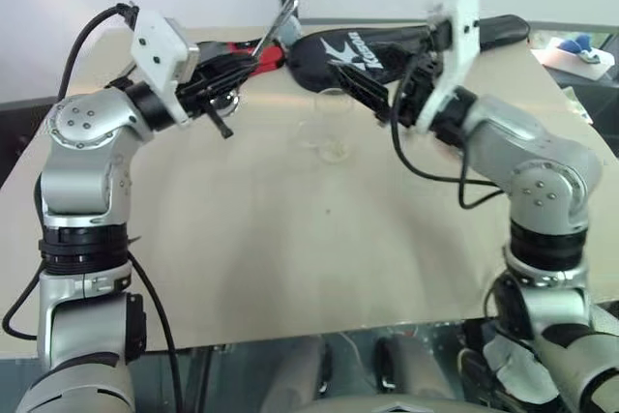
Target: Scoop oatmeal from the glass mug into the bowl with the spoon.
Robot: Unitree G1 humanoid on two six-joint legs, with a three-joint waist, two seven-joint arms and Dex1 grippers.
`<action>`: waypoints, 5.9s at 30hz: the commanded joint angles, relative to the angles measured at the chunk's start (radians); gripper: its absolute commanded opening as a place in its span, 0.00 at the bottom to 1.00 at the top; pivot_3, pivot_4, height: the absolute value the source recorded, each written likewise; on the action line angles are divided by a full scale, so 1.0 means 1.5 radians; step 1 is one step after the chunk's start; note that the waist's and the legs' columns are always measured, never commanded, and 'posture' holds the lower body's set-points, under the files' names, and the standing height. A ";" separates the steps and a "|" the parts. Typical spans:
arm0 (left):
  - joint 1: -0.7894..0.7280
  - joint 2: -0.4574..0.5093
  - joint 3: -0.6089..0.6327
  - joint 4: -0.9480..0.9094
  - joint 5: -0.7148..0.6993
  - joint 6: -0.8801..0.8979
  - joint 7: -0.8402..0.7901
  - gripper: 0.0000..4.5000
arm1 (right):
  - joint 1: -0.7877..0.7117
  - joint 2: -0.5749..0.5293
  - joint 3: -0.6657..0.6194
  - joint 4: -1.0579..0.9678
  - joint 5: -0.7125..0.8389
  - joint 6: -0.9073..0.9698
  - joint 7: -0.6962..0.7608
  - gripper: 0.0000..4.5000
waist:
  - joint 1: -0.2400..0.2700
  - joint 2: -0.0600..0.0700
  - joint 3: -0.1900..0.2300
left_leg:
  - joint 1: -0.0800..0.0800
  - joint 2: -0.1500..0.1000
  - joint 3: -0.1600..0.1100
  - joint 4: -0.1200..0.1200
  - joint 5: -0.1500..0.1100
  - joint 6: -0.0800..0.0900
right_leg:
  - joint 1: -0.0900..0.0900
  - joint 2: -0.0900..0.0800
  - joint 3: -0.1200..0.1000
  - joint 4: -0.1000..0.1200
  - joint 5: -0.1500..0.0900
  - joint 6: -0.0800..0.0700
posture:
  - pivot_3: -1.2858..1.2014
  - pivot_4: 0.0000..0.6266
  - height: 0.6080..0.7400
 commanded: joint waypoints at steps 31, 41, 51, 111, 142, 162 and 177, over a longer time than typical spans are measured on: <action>0.026 -0.004 -0.058 -0.106 -0.015 -0.042 -0.065 0.13 | -0.037 0.027 -0.062 0.014 0.116 0.075 -0.020 0.00 | -0.008 0.001 0.000 | 0.001 0.001 0.001 0.001 0.002 -0.003 | -0.002 0.001 0.001 0.006 0.000 0.000 | 0.52 0.24 1.00; 0.138 -0.016 0.079 0.017 -0.148 0.158 0.007 0.74 | -0.018 -0.004 -0.184 0.009 0.214 0.078 -0.129 0.00 | -0.017 0.001 0.000 | 0.001 0.001 0.001 0.000 0.002 -0.003 | -0.002 0.001 0.001 0.006 0.000 0.000 | 0.52 0.24 1.00; 0.172 -0.192 -0.028 0.102 0.010 0.049 0.181 0.74 | 0.036 -0.052 -0.245 -0.055 0.371 0.031 -0.273 0.00 | 0.000 0.001 0.000 | 0.001 0.001 0.001 0.001 0.002 -0.003 | -0.002 0.000 0.001 0.006 0.000 0.000 | 0.52 0.24 1.00; 0.012 -0.323 -0.085 0.163 0.179 -0.175 0.399 0.01 | -0.008 -0.173 0.125 -0.011 -0.026 -0.061 -0.057 0.00 | -0.002 0.001 0.000 | 0.000 0.001 0.003 0.001 0.002 -0.002 | -0.003 0.000 0.003 0.005 0.000 0.000 | 0.52 0.24 1.00; -0.038 -0.355 -0.108 0.236 0.249 -0.261 0.440 0.01 | 0.014 0.108 -0.030 0.055 -0.126 0.086 -0.002 0.00 | -0.004 0.001 0.000 | 0.000 0.001 0.002 0.001 0.002 -0.002 | -0.004 0.000 0.002 0.006 0.000 0.000 | 0.52 0.24 1.00; -0.126 -0.348 -0.129 0.430 0.298 -0.304 0.455 0.01 | -0.115 0.151 -0.420 0.204 0.156 0.191 -0.284 0.00 | -0.004 0.001 0.000 | 0.000 0.000 0.003 0.001 0.002 -0.002 | -0.004 0.000 0.003 0.008 0.000 0.000 | 0.52 0.24 1.00; -0.284 -0.391 -0.176 0.691 0.355 -0.349 0.490 0.01 | -0.113 0.008 -0.463 0.308 0.236 0.133 -0.364 0.00 | -0.004 0.001 0.000 | -0.002 0.000 0.005 0.000 0.002 -0.002 | -0.006 0.000 0.005 0.010 0.000 0.000 | 0.52 0.24 1.00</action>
